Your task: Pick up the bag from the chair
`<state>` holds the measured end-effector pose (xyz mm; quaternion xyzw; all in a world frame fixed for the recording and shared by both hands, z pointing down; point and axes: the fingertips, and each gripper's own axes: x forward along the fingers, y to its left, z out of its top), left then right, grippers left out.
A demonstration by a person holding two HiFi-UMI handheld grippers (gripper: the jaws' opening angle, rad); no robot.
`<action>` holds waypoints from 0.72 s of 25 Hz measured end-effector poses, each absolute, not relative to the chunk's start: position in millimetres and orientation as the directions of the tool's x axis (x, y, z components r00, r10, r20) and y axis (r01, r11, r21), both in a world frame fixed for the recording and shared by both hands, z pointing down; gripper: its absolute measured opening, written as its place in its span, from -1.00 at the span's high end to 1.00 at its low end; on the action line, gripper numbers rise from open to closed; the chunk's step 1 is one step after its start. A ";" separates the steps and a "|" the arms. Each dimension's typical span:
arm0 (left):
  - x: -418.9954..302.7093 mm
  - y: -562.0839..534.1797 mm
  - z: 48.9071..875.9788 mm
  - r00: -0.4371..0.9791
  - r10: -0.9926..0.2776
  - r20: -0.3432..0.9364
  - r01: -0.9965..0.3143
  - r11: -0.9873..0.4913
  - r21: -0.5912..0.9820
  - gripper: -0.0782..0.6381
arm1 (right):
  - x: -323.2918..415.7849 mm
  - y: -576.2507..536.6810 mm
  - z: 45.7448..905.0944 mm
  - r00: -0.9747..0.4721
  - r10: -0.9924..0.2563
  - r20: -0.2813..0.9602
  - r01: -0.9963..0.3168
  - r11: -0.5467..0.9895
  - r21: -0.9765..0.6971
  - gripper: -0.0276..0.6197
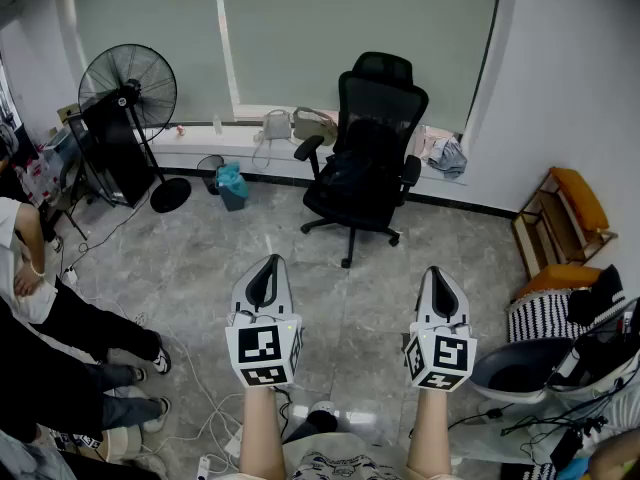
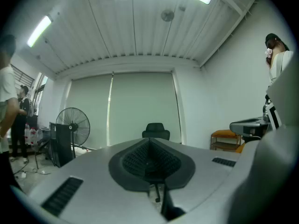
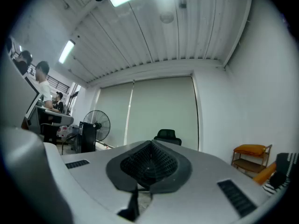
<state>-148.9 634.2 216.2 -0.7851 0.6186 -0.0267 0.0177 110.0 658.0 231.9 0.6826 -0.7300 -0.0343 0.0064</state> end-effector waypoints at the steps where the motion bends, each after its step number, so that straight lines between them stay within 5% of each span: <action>1: -144.2 630.2 214.3 0.234 -0.972 0.020 -0.970 -0.234 -0.063 0.74 | 114.6 653.9 230.5 -0.068 -0.997 -0.036 -0.996 0.066 0.059 0.88; 18: -152.3 629.7 219.2 0.228 -0.974 0.013 -0.971 -0.228 -0.066 0.74 | 108.9 654.6 233.6 -0.061 -0.997 -0.048 -0.997 0.059 0.057 0.88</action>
